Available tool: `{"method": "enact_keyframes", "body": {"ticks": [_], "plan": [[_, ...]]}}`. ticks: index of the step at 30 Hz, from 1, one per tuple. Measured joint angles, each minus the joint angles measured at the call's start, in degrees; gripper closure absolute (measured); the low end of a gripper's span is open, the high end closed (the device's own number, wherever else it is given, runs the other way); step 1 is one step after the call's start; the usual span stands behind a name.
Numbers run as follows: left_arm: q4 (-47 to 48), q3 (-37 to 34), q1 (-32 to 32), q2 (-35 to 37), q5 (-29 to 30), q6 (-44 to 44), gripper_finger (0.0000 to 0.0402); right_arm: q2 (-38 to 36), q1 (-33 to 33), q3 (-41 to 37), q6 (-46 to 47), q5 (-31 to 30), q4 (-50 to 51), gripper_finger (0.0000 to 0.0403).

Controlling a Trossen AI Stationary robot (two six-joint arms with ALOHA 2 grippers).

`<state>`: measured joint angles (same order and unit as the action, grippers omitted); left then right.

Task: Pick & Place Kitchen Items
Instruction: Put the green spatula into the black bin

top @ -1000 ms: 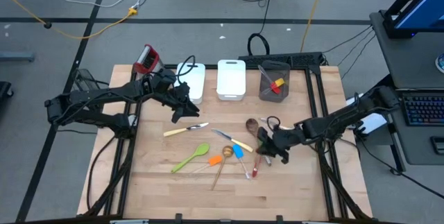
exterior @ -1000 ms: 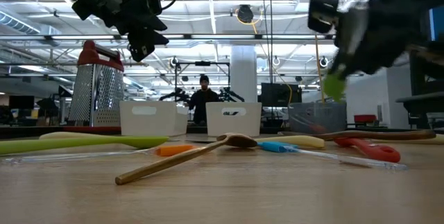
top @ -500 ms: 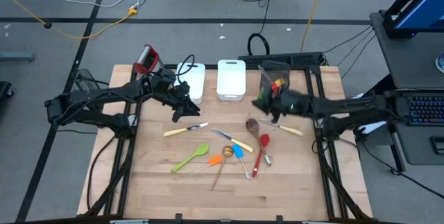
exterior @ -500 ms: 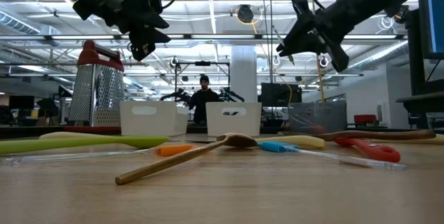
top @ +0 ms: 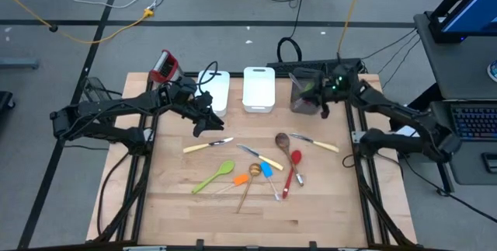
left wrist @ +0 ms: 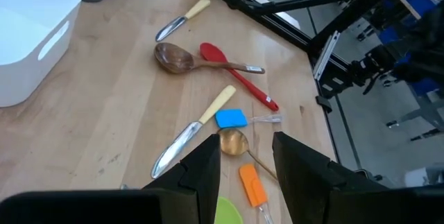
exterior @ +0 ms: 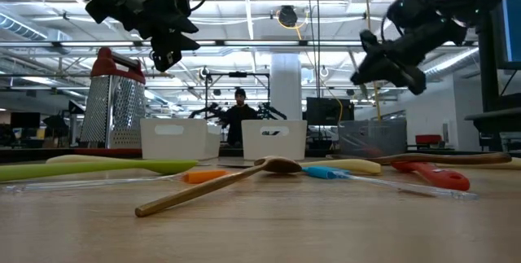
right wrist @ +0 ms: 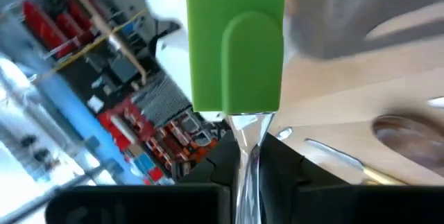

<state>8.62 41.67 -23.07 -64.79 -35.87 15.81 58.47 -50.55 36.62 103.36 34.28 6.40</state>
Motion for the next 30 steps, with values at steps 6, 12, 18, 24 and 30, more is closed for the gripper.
{"method": "enact_keyframes", "body": {"ticks": [6,12,18,24,30], "plan": [[-2.55,0.0,0.0,0.0,0.52,1.44,0.0266,3.35,-8.24,0.02,-2.12,7.51,-0.29,0.0375],[-3.12,0.0,0.0,0.0,0.52,2.75,0.0266,8.59,-9.13,0.02,-2.27,13.55,-5.69,0.0374],[-3.12,0.0,0.0,0.0,0.52,3.02,0.0266,13.51,-10.18,0.02,-4.94,15.48,-5.53,0.0374],[-3.08,0.0,0.0,0.0,0.52,3.17,0.0266,15.16,-11.46,0.02,-7.02,15.38,-5.75,0.0374],[-3.01,0.0,0.0,0.0,1.68,3.15,0.0266,15.29,-11.75,0.02,-7.53,15.17,-5.77,0.0369]]}}
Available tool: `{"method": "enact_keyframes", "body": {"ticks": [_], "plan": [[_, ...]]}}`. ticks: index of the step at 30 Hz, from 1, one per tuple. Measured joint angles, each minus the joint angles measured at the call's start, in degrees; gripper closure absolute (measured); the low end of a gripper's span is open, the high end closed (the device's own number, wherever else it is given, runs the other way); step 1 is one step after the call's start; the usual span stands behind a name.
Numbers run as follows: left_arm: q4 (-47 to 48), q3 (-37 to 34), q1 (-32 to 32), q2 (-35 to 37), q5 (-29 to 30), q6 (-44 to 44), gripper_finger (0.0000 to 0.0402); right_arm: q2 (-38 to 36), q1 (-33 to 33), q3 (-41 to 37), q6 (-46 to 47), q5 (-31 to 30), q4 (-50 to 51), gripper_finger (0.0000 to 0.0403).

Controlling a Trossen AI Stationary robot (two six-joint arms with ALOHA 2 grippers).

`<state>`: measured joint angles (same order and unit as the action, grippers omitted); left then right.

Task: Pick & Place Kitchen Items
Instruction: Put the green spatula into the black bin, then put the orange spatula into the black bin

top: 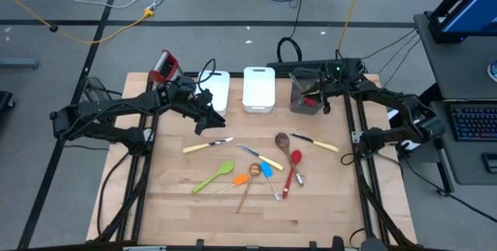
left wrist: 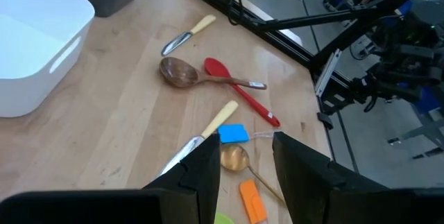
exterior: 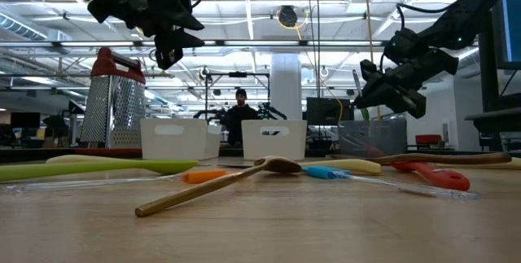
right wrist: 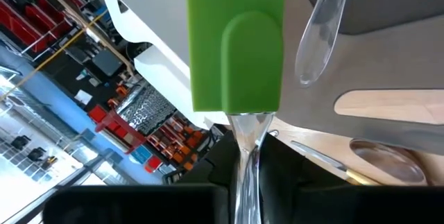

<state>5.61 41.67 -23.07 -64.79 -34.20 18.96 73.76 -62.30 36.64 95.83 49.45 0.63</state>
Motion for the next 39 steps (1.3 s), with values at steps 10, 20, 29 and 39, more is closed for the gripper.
{"method": "enact_keyframes", "body": {"ticks": [10,20,29,39], "plan": [[0.13,0.0,0.0,0.0,0.15,-0.02,0.0266,0.0,-0.21,0.0,-0.43,-5.25,0.06,0.0326],[0.15,0.0,0.0,0.0,0.15,-0.15,0.0266,0.0,-1.4,0.0,-3.24,-4.42,0.49,0.0313],[0.28,0.0,0.0,0.0,0.15,-0.13,0.0266,-2.09,0.85,0.0,-8.86,2.03,0.47,0.0335],[0.36,0.0,0.01,0.0,0.13,-0.54,0.0266,-12.24,15.55,0.0,-16.1,-3.43,1.8,0.0396]]}}
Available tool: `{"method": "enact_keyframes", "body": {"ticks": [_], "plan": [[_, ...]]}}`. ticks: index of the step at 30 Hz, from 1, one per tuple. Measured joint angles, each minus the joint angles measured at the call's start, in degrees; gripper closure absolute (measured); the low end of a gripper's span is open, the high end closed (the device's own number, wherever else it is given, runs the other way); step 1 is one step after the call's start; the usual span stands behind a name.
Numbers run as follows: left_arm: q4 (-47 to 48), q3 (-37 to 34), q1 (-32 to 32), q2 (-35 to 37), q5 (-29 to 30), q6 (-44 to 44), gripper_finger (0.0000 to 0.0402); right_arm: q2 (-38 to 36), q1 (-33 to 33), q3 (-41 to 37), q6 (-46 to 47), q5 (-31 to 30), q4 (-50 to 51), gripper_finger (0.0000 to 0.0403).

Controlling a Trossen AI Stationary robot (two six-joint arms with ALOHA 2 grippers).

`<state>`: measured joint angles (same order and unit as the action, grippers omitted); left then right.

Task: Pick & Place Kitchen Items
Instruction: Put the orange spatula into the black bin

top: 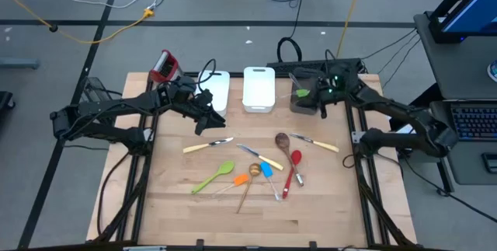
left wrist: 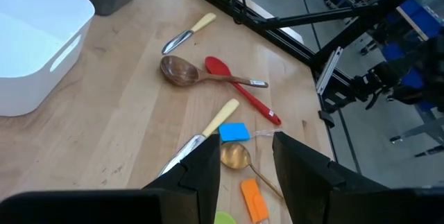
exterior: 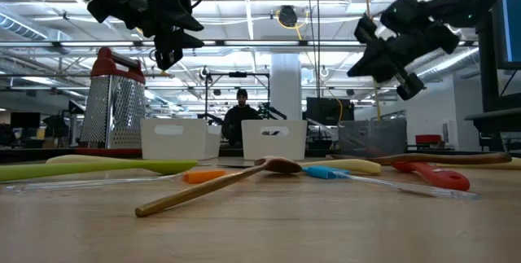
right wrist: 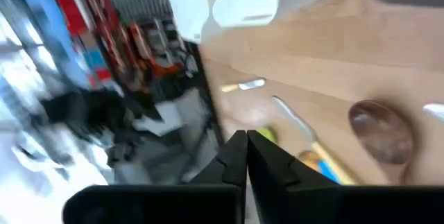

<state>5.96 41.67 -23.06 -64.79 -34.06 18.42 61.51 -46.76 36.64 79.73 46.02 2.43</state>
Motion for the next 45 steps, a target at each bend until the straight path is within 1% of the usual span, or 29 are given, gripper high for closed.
{"method": "enact_keyframes", "body": {"ticks": [3,6,8,11,14,16,18,22,27,30,33,38,42,45], "plan": [[0.01,0.0,-0.01,0.0,0.0,-0.16,0.0266,-2.55,5.27,-0.02,-7.12,-4.1,-0.07,0.0398],[0.01,0.0,-0.01,0.0,0.0,-0.58,0.0266,-4.19,10.48,0.0,-10.61,-8.63,0.06,0.0401],[0.01,0.0,-0.01,0.0,-0.02,-0.71,0.0266,-4.54,13.45,0.0,-10.32,-11.36,-0.1,0.0398],[0.01,0.0,-0.01,0.0,-0.02,-0.71,0.0266,-4.32,16.57,0.0,-7.53,-14.78,0.03,0.0393],[-0.01,0.0,0.01,0.0,0.02,-0.71,0.0266,-3.36,18.38,-0.02,-7.78,-15.55,0.29,0.0389],[0.0,0.0,-0.01,0.0,0.27,-0.69,0.0266,-2.73,19.18,-0.02,-13.38,-13.35,0.34,0.0389],[-0.01,0.0,0.01,0.0,1.05,-0.68,0.0266,-2.64,20.91,-0.02,-20.56,-13.35,1.8,0.0395],[-0.01,0.0,0.01,0.0,1.87,-0.68,0.0266,-2.66,25.78,0.0,-33.23,-16.65,6.9,0.04],[-0.01,0.0,0.04,0.0,3.95,-0.68,0.0266,-2.64,33.08,-0.02,-42.61,-24.03,18.33,0.0401],[-0.01,0.0,0.04,0.0,4.87,-0.68,0.0266,-2.62,37.37,-0.02,-43.5,-27.96,21.69,0.0402],[-0.01,0.0,0.02,0.0,6.08,-0.66,0.0266,-2.64,41.29,-0.02,-43.02,-31.16,22.16,0.0402],[-0.03,0.0,-0.01,0.0,6.21,-0.66,0.0266,-2.64,46.64,-0.02,-42.94,-38.17,22.66,0.0402],[-0.14,0.0,-0.01,0.0,6.23,-0.62,0.0266,-2.64,49.66,-0.02,-43.09,-38.81,21.45,0.0402],[-0.16,0.0,-0.01,0.0,6.21,-0.62,0.0266,-2.2,51.95,-0.02,-43.96,-40.05,17.75,0.0402]]}}
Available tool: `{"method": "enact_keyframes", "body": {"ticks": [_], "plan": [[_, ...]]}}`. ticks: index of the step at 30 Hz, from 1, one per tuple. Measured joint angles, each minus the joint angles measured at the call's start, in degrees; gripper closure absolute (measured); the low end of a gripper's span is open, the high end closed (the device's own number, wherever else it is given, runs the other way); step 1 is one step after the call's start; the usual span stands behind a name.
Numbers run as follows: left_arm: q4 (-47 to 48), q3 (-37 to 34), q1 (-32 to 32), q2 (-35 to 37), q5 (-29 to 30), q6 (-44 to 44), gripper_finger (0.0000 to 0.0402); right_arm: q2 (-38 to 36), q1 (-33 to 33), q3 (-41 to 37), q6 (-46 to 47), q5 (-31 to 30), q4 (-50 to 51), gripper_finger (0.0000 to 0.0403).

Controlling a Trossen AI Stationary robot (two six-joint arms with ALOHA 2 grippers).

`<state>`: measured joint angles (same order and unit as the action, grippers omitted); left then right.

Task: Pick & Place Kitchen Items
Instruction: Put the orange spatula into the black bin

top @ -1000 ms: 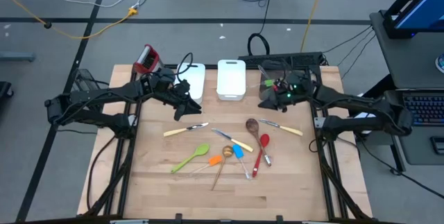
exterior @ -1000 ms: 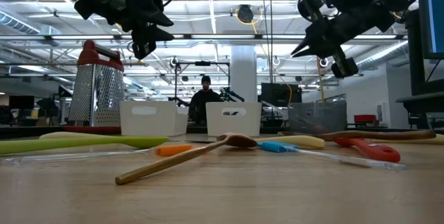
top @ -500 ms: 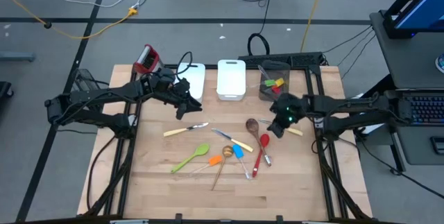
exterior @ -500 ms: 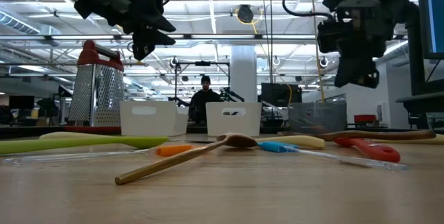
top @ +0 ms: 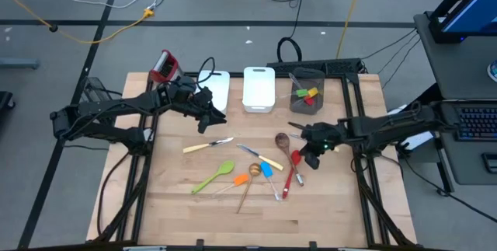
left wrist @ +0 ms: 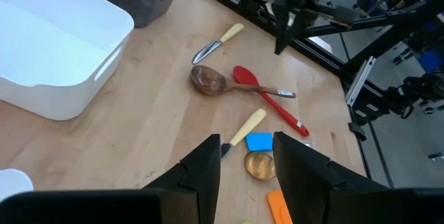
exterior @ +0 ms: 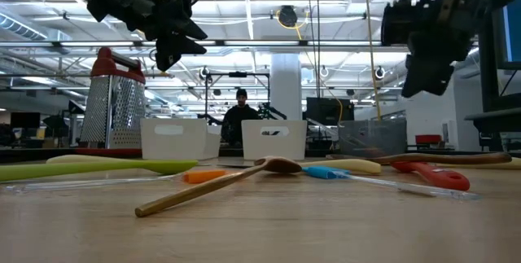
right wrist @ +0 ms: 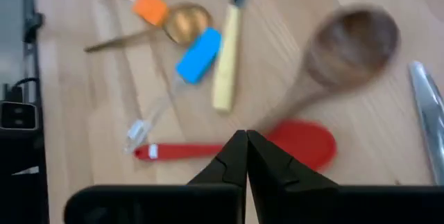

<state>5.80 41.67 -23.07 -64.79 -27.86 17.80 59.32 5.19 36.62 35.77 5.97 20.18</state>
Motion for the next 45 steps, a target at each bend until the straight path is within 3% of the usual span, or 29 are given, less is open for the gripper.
{"method": "enact_keyframes", "body": {"ticks": [8,21,28,34,39,45], "plan": [[0.97,0.01,0.0,0.0,0.0,-1.67,0.0266,5.55,5.44,1.24,-3.71,-0.07,-12.26,0.0402],[6.04,0.04,0.43,0.76,-2.8,-7.65,0.0266,21.94,9.18,18.04,-11.56,-0.47,-4.22,0.0403],[9.7,0.04,2.71,5.04,-2.94,-10.15,0.0266,28.75,10.58,26.27,-12.93,-6.56,2.94,0.0403],[9.6,0.04,9.59,8.04,-2.85,-10.17,0.0266,28.15,11.06,26.36,-13.18,-14.48,4.31,0.0403],[9.61,0.04,16.84,5.68,4.46,-12.64,0.0266,24.4,10.55,25.84,-12.55,-20.88,8.6,0.0403],[10.88,0.2,23.26,-1.41,5.95,-9.46,0.0266,15.88,10.58,15.67,-9.47,-20.93,0.28,0.0403]]}}
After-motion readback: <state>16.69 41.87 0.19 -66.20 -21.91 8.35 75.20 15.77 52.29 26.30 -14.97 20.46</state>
